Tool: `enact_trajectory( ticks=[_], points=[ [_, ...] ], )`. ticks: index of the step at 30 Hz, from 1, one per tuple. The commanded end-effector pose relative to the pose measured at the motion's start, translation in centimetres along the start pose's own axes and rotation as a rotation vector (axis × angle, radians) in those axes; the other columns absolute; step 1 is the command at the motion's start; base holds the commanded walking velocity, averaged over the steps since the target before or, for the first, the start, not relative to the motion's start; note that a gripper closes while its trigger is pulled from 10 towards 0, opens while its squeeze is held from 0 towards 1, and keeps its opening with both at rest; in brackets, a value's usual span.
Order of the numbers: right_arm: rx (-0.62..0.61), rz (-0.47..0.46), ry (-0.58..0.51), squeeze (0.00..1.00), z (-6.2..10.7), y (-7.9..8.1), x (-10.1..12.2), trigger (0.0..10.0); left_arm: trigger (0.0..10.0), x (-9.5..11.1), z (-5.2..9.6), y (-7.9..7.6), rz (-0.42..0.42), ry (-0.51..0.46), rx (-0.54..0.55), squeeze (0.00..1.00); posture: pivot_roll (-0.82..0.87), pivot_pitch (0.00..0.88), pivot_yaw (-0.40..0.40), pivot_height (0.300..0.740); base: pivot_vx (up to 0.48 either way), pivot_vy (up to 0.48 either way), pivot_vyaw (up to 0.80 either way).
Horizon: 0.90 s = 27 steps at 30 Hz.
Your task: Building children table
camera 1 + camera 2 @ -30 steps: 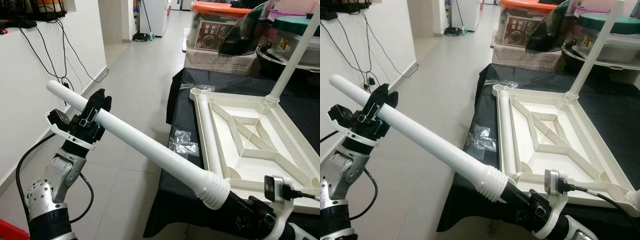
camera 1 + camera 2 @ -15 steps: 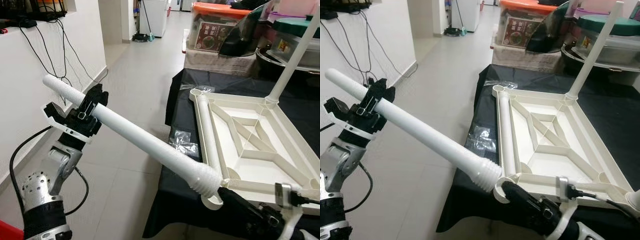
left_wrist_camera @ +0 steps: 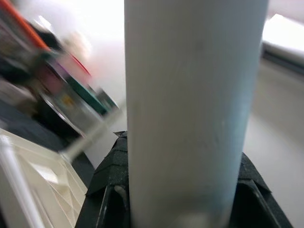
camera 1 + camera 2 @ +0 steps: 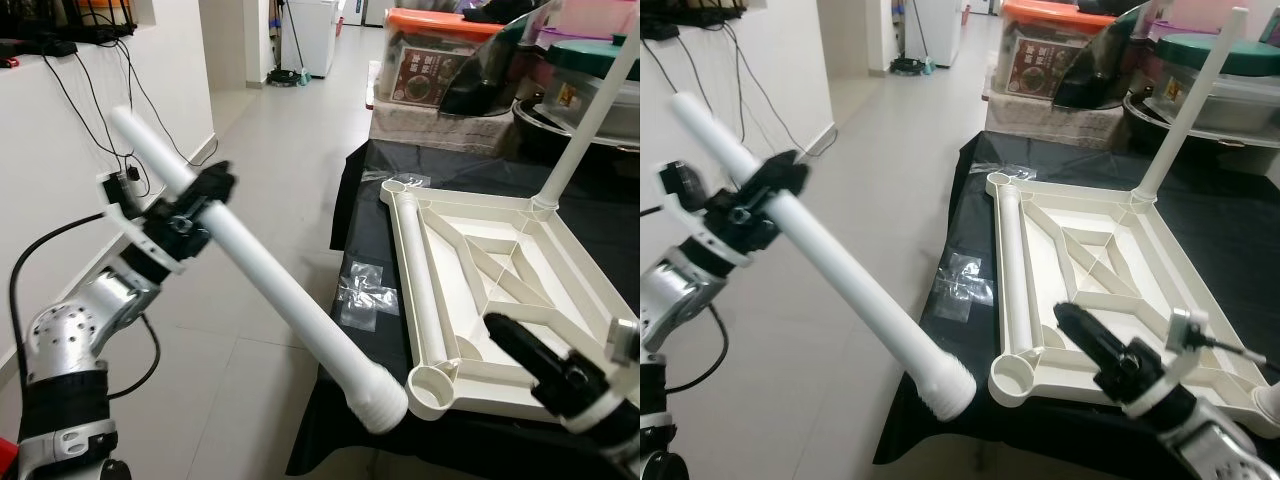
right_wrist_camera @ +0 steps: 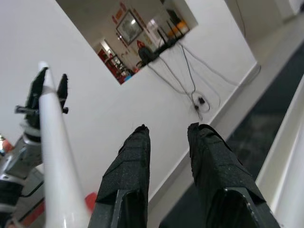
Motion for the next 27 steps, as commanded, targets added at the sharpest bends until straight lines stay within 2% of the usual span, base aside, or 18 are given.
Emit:
enact_trajectory(
  ticks=[1,2,3,4,6,7,8,9,10,11,14,18,27],
  points=[
    [0.012,0.043,0.010,0.00,-1.1,0.3,0.6,10.0,10.0,-1.3,-1.7,-1.3,-0.034,0.094,-0.078,0.00,0.10,0.000,-0.078,0.740,0.000,0.000,0.00],
    [0.012,0.043,0.010,0.00,-1.1,0.3,0.6,10.0,10.0,-1.3,-1.7,-1.3,-0.034,0.094,-0.078,0.00,0.10,0.000,-0.078,0.740,0.000,0.000,0.00],
    [0.072,0.076,0.020,1.00,-2.7,1.3,1.1,10.0,10.0,-2.6,-3.1,-1.9,-0.045,0.162,-0.131,0.00,0.10,0.000,-0.077,0.740,0.000,0.000,0.00],
    [0.072,0.076,0.020,1.00,-2.7,1.3,1.1,10.0,10.0,-2.6,-3.1,-1.9,-0.045,0.162,-0.131,0.00,0.10,0.000,-0.077,0.740,0.000,0.000,0.00],
    [0.207,0.170,0.115,1.00,-5.3,3.6,1.1,10.0,10.0,-4.8,-5.2,-2.5,-0.063,0.275,-0.215,0.00,0.10,0.000,-0.072,0.740,0.000,0.000,0.00],
    [0.242,0.201,0.153,1.00,-5.9,4.2,0.9,10.0,10.0,-5.5,-5.8,-2.5,-0.068,0.307,-0.236,0.00,0.10,0.000,-0.072,0.740,0.000,0.000,0.00],
    [0.264,0.226,0.201,0.28,-6.5,4.5,0.6,10.0,10.0,-6.1,-6.4,-2.5,-0.079,0.337,-0.252,0.00,0.10,0.000,-0.069,0.740,0.000,0.000,0.00],
    [0.264,0.226,0.201,0.28,-6.5,4.5,0.6,10.0,10.0,-6.1,-6.4,-2.5,-0.079,0.337,-0.252,0.00,0.10,0.000,-0.069,0.740,0.000,0.000,0.00],
    [0.271,0.246,0.234,0.06,-6.8,4.6,0.5,10.0,10.0,-6.5,-6.7,-2.4,-0.088,0.359,-0.265,0.00,0.10,0.000,-0.069,0.740,0.000,0.000,0.00],
    [0.274,0.274,0.269,0.00,-7.1,4.6,0.3,10.0,10.0,-6.9,-7.0,-2.4,-0.097,0.378,-0.278,0.00,0.10,0.000,-0.063,0.740,0.000,0.000,0.00],
    [0.296,0.307,0.322,0.00,-7.7,4.9,0.3,10.0,10.0,-7.5,-7.5,-2.4,-0.116,0.410,-0.306,0.00,0.10,0.000,-0.063,0.740,0.000,0.000,0.00],
    [0.389,0.320,0.376,0.00,-8.1,6.2,1.0,10.0,10.0,-8.5,-8.3,-2.5,-0.154,0.457,-0.354,0.00,0.09,0.000,-0.064,0.740,0.000,0.000,0.00],
    [0.442,0.299,0.432,0.00,-7.3,6.5,1.1,10.0,10.0,-9.4,-8.3,-2.3,-0.190,0.508,-0.399,0.00,0.09,0.000,-0.063,0.740,0.000,0.000,0.00]
  ],
)
Point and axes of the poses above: a point about 5 cm out from each wrist's last joint towards the gripper, its own z axis pointing back from the gripper into the wrist, its own x axis along the axis of the wrist's last joint, y = z × x, the point moved 2 cm from there along -z, pointing out of the wrist towards the gripper, and after that the axes turned 3 degrees about z, right-handed, at the moved point
